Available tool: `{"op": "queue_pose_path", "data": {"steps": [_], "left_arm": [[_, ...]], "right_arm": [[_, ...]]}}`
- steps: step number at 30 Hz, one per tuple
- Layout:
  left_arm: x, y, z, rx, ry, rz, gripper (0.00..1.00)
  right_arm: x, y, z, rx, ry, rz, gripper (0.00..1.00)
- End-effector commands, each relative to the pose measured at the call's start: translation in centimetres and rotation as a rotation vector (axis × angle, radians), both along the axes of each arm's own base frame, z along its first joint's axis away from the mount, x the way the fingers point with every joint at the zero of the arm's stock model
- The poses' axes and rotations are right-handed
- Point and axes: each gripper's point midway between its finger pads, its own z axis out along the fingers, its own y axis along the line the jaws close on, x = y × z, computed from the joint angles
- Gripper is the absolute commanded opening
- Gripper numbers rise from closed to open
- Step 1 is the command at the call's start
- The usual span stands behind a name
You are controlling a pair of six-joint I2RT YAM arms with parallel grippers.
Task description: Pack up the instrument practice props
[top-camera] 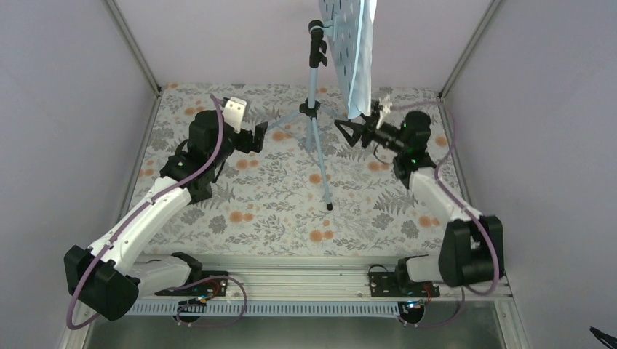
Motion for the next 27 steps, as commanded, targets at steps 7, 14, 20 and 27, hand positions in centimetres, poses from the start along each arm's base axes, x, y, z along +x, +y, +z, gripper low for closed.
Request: {"op": "queue_pose_path", "data": {"steps": [7, 14, 20, 27], "left_arm": [[-0.3, -0.2, 0.8, -0.016, -0.024, -0.021, 1.00], [-0.3, -0.3, 0.9, -0.018, -0.023, -0.025, 1.00], [-0.4, -0.2, 0.9, -0.016, -0.025, -0.021, 1.00], [-0.5, -0.1, 1.2, -0.019, -0.034, -0.020, 1.00]], "right_arm": [[2.5, 5.5, 7.1, 0.002, -0.164, 0.478, 0.91], [6.1, 8.8, 6.9, -0.002, -0.133, 0.580, 0.85], [6.9, 11.7, 6.8, -0.007, -0.116, 0.660, 0.63], [5.8, 11.2, 7.2, -0.013, -0.136, 0.612, 0.05]]}}
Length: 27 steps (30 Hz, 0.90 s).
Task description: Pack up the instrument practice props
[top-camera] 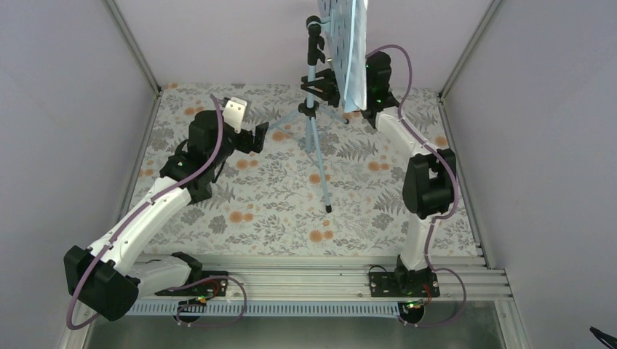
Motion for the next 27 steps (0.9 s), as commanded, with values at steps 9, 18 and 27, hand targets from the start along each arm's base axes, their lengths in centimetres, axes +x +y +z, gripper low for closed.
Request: {"op": "queue_pose_path", "data": {"steps": [9, 18, 27], "left_arm": [[-0.4, 0.2, 1.3, -0.020, -0.036, -0.004, 1.00], [-0.3, 0.1, 1.1, -0.022, -0.031, -0.005, 1.00], [-0.1, 0.1, 0.7, -0.013, -0.021, 0.002, 1.00]], "right_arm": [[-1.9, -7.1, 4.3, 0.018, -0.107, -0.646, 0.04], [-4.4, -14.0, 3.7, 0.182, 0.026, -1.170, 0.04], [-4.5, -8.3, 1.4, 0.233, 0.226, -1.357, 0.04]]}}
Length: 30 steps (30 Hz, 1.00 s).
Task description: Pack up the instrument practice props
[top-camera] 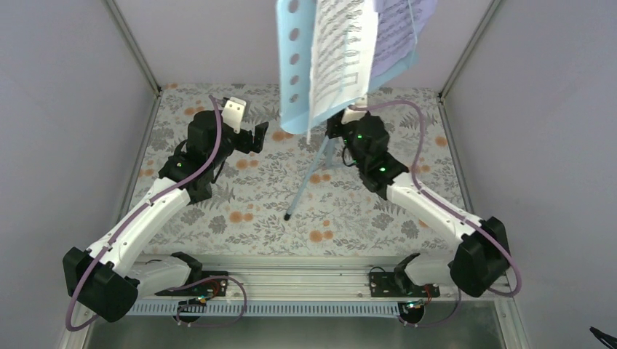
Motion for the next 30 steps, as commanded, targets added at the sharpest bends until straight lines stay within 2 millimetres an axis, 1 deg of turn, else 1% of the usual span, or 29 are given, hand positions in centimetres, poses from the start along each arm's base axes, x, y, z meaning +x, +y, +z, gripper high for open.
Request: {"op": "queue_pose_path", "data": {"steps": [1, 2, 4, 6, 7, 10, 11, 13, 14, 15, 16, 18, 19, 22, 25, 26, 27, 28, 30], "left_arm": [[0.0, 0.1, 0.3, -0.007, -0.013, 0.003, 1.00], [0.0, 0.1, 0.4, -0.008, -0.014, 0.004, 1.00], [0.0, 0.1, 0.3, -0.005, -0.014, 0.006, 1.00], [0.0, 0.2, 0.4, -0.004, -0.017, 0.010, 1.00], [0.0, 0.3, 0.5, -0.004, -0.019, 0.010, 1.00], [-0.1, 0.3, 0.7, -0.006, -0.023, 0.012, 1.00], [0.0, 0.3, 0.6, -0.003, -0.022, 0.010, 1.00], [-0.1, 0.3, 0.6, -0.004, -0.022, 0.011, 1.00], [-0.1, 0.3, 0.6, -0.004, -0.022, 0.011, 1.00], [-0.1, 0.3, 0.7, -0.005, -0.023, 0.009, 1.00], [-0.1, 0.3, 0.7, -0.006, -0.023, 0.008, 1.00], [-0.1, 0.2, 0.7, -0.008, -0.023, 0.007, 1.00], [-0.2, 0.2, 0.7, -0.009, -0.024, 0.005, 1.00], [-0.1, 0.2, 0.5, -0.007, -0.019, 0.006, 1.00], [-0.1, 0.2, 0.6, -0.007, -0.020, 0.007, 1.00], [-0.1, 0.2, 0.5, -0.006, -0.020, 0.007, 1.00], [-0.1, 0.2, 0.6, -0.007, -0.022, 0.008, 1.00], [-0.1, 0.3, 0.6, -0.007, -0.023, 0.009, 1.00], [-0.1, 0.3, 0.5, -0.004, -0.022, 0.012, 1.00]], "right_arm": [[1.1, 1.1, 1.5, 0.310, 0.061, -0.210, 0.04], [1.2, 1.6, 1.5, 0.313, 0.067, -0.260, 0.04], [1.7, 3.2, 1.5, 0.321, 0.082, -0.295, 0.04], [2.3, 4.6, 1.4, 0.342, 0.098, -0.283, 0.04], [2.6, 5.2, 1.0, 0.346, 0.109, -0.272, 0.04], [2.8, 6.2, 0.6, 0.346, 0.120, -0.228, 0.04], [2.7, 6.5, 0.5, 0.333, 0.121, -0.209, 0.12], [2.3, 6.9, 0.1, 0.284, 0.108, -0.169, 0.53], [1.9, 6.9, 0.0, 0.257, 0.097, -0.146, 0.70], [1.5, 6.8, -0.3, 0.228, 0.085, -0.124, 0.81], [0.9, 6.7, -0.5, 0.196, 0.070, -0.100, 0.88], [-0.7, 6.5, -1.2, 0.109, 0.030, -0.027, 0.98], [-1.6, 6.3, -2.0, 0.074, 0.019, 0.016, 1.00], [-3.6, 5.1, -4.6, 0.022, 0.035, 0.171, 1.00], [-4.5, 2.7, -7.3, 0.022, 0.087, 0.290, 1.00], [-4.9, 2.0, -7.8, 0.024, 0.085, 0.334, 1.00], [-5.2, 1.3, -8.9, 0.019, 0.102, 0.379, 1.00], [-5.3, 0.9, -9.5, 0.015, 0.112, 0.421, 1.00], [-5.1, 0.8, -10.5, 0.001, 0.155, 0.519, 1.00]]}}
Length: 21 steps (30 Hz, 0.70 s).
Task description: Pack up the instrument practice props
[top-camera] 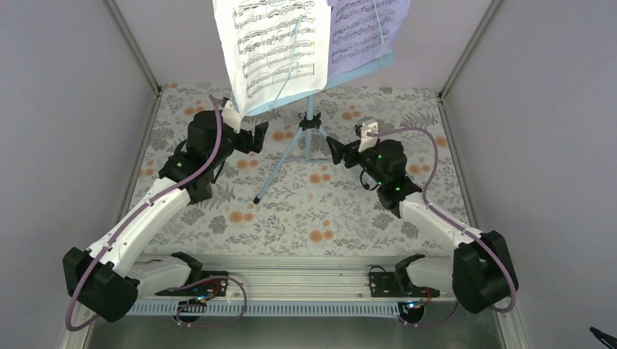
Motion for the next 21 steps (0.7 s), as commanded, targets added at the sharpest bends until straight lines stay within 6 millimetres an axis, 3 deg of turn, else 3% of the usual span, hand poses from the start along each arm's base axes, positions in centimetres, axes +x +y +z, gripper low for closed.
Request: {"op": "queue_pose_path", "data": {"steps": [1, 7, 10, 13, 15, 19, 21], "left_arm": [[-0.1, 0.3, 0.6, -0.005, -0.023, 0.009, 1.00], [-0.1, 0.2, 0.5, -0.003, -0.021, 0.008, 1.00], [0.0, 0.2, 0.5, 0.000, -0.021, 0.007, 1.00], [-0.1, 0.1, 0.5, -0.001, -0.019, 0.003, 1.00], [0.0, 0.2, 0.5, 0.000, -0.019, 0.004, 1.00], [0.0, 0.2, 0.4, 0.002, -0.018, 0.009, 1.00], [0.0, 0.3, 0.5, 0.001, -0.020, 0.010, 1.00]], "right_arm": [[-1.9, 2.2, -1.4, 0.002, 0.039, 0.363, 1.00], [-0.8, 3.8, -2.1, -0.024, 0.108, 0.552, 0.97], [0.3, 4.8, -2.4, -0.040, 0.140, 0.608, 0.92], [1.2, 5.4, -3.0, -0.034, 0.160, 0.637, 0.81], [1.4, 5.6, -3.1, -0.032, 0.166, 0.651, 0.66], [1.2, 5.3, -2.9, -0.031, 0.159, 0.626, 0.19], [0.9, 4.5, -2.7, -0.031, 0.135, 0.569, 0.05]]}}
